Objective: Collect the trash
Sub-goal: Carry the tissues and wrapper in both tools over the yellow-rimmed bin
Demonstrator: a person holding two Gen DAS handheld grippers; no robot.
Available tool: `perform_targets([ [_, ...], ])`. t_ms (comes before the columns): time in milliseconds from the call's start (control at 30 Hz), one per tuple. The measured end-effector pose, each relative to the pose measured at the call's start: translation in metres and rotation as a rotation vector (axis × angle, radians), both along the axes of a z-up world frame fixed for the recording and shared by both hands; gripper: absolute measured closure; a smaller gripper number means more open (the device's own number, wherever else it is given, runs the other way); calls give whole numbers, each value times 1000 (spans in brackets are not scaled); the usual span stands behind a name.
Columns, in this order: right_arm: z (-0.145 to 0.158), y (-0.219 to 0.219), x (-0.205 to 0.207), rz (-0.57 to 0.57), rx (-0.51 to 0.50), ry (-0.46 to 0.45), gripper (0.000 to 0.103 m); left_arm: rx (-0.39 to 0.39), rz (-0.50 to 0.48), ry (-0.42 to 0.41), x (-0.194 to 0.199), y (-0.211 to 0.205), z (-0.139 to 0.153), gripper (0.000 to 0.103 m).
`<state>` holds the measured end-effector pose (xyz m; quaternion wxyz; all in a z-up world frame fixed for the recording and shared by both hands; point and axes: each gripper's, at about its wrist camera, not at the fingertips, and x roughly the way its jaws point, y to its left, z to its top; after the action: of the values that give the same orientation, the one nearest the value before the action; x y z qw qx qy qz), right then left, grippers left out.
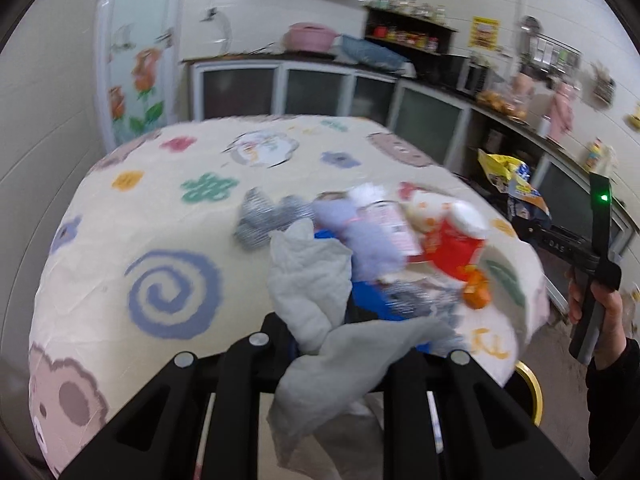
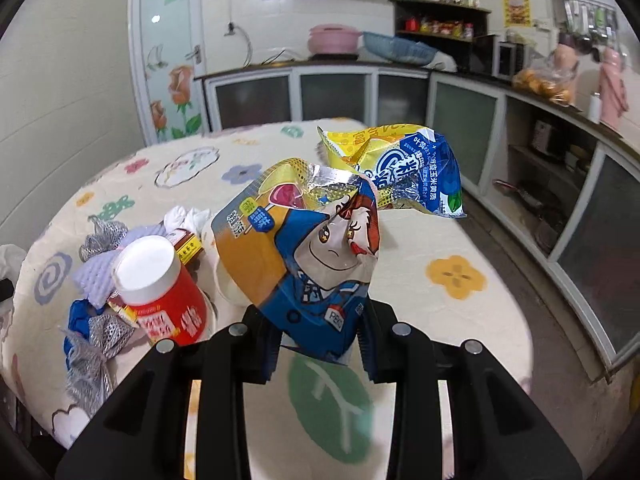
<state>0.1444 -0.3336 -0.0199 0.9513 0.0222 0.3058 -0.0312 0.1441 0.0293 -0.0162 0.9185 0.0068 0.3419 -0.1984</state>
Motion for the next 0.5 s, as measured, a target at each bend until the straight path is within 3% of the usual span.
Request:
perform_targets([
  [200, 19, -37, -78, -115, -11, -53, 73, 5, -180, -66, -23, -68, 23, 86],
  [300, 22, -56, -122, -190, -27, -60, 72, 13, -317, -89, -37, -120, 30, 86],
  [500, -2, -89, -213, -361, -55, 11, 72, 49, -576, -77, -70, -216, 22, 86],
])
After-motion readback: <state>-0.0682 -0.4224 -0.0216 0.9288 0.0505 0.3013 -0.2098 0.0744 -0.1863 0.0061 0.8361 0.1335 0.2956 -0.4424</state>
